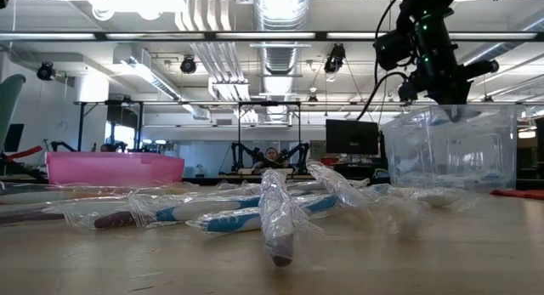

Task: Pick & Place Toothbrushes
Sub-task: Put the blue toothbrush into the top transparent bin, then put the orange toothbrush into the pink bin

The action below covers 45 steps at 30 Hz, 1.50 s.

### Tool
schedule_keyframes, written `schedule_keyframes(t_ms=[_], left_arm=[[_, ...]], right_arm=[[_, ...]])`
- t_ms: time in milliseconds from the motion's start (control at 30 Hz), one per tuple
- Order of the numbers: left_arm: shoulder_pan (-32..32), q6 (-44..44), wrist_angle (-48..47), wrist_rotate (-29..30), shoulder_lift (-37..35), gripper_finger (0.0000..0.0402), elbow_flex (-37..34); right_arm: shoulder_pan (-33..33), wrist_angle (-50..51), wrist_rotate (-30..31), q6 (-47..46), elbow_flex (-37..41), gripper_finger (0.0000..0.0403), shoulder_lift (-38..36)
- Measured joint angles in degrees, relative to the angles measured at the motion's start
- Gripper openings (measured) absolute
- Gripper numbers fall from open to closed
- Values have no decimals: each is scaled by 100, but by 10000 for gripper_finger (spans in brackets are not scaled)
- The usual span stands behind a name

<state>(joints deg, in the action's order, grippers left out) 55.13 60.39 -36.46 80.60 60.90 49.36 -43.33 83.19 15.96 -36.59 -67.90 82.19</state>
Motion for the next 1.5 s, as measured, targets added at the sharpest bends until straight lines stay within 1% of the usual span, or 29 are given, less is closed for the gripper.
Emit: schedule_keyframes(t_ms=[167,467,700,1167,1500], left_arm=[[0,-1,2,2,0,152,0],[0,1,1,2,0,152,0],[4,-1,0,0,-2,152,0],[4,-1,1,1,0,152,0],[2,-1,2,1,0,152,0]], right_arm=[[-143,-88,24,83,216,18,0],[-350,-649,24,333,646,18,-4],[-413,-775,-62,381,751,23,-17],[-409,-747,61,435,621,120,4],[-409,-663,23,660,389,165,-62]])
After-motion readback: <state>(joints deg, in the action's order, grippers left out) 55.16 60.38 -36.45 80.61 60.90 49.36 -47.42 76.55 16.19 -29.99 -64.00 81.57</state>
